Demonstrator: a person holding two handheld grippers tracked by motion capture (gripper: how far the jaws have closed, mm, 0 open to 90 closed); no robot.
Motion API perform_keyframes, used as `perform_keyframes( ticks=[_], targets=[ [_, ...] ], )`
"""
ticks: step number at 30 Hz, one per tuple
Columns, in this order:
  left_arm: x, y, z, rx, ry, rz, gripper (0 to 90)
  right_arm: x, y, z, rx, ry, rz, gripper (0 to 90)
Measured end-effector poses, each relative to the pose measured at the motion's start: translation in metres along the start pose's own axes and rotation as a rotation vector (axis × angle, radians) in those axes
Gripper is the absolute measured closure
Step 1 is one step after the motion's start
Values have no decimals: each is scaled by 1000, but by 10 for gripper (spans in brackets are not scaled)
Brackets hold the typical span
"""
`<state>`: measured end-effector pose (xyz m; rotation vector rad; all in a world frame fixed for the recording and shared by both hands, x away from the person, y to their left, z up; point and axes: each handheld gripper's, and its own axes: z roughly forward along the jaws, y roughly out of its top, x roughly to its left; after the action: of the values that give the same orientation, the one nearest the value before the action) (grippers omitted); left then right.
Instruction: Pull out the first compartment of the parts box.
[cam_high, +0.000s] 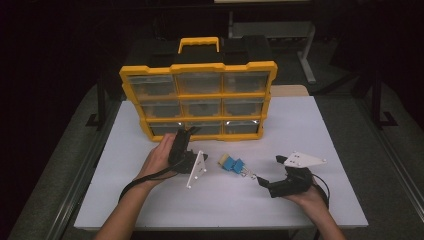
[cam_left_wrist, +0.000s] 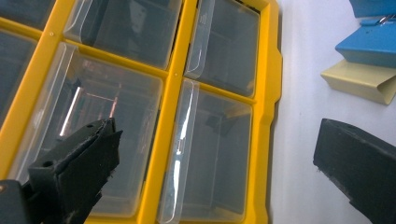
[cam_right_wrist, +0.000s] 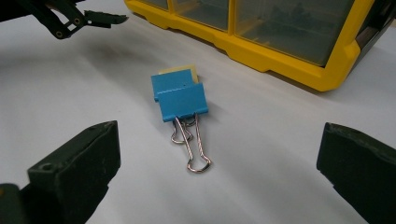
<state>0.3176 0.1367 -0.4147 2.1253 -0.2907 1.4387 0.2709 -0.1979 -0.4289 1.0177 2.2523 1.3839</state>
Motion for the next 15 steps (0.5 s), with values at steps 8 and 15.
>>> perform_keyframes(
  ticks=[8, 15],
  targets=[
    [0, 2, -1, 6, 18, 44, 0, 0, 0, 0, 0, 0, 0, 0],
    [3, 3, -4, 18, 29, 78, 0, 0, 0, 0, -2, 0, 0, 0]
  ],
)
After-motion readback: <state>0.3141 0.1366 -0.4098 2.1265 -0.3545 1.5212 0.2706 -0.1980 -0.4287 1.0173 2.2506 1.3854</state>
